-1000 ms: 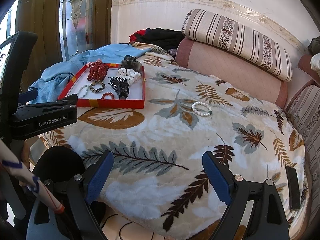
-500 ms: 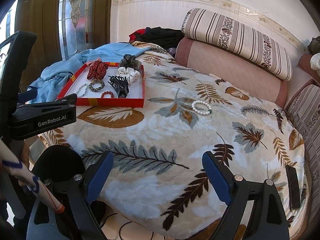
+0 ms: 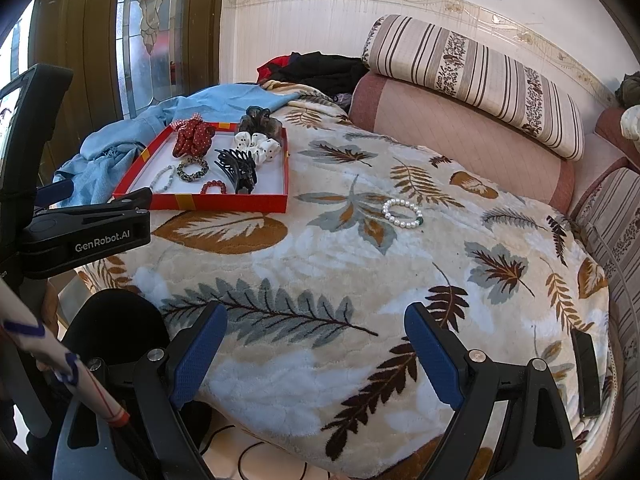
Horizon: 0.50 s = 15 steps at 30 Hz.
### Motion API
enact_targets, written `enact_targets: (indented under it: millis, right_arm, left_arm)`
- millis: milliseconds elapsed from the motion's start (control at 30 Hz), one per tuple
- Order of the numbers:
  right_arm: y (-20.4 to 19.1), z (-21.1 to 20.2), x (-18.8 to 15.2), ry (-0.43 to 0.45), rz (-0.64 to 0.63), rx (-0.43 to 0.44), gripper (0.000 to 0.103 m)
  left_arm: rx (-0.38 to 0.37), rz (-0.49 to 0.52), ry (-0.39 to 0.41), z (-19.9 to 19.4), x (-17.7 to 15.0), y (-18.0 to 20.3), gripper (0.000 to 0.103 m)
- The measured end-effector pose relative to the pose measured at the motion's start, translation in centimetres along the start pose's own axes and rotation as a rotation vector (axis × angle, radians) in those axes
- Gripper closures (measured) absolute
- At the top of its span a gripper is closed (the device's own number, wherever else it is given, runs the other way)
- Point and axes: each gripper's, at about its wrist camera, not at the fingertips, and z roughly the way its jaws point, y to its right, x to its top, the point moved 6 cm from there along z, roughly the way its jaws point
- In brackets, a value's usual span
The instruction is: Organize jewelry
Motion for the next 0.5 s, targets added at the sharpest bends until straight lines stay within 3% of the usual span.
enact_targets:
  millis: [300, 400, 500]
  right_arm:
    - [0.06, -0.04, -0.09, 0.000, 0.001, 0.000, 0.010]
    - [0.08, 0.02, -0.08, -0.001, 0.002, 0.000, 0.010]
    - [0.21, 0.11, -0.04, -0.004, 0.011, -0.003, 0.010]
  left_arm:
    - [0.002, 0.011, -0.003, 0.05, -0.01, 0.03, 0.000]
    - [0.042, 0.036, 0.018, -0.10, -0.21, -0.16, 0.000]
    - [0.023, 0.046, 0.020, -0.19, -0.43, -0.11, 0.000]
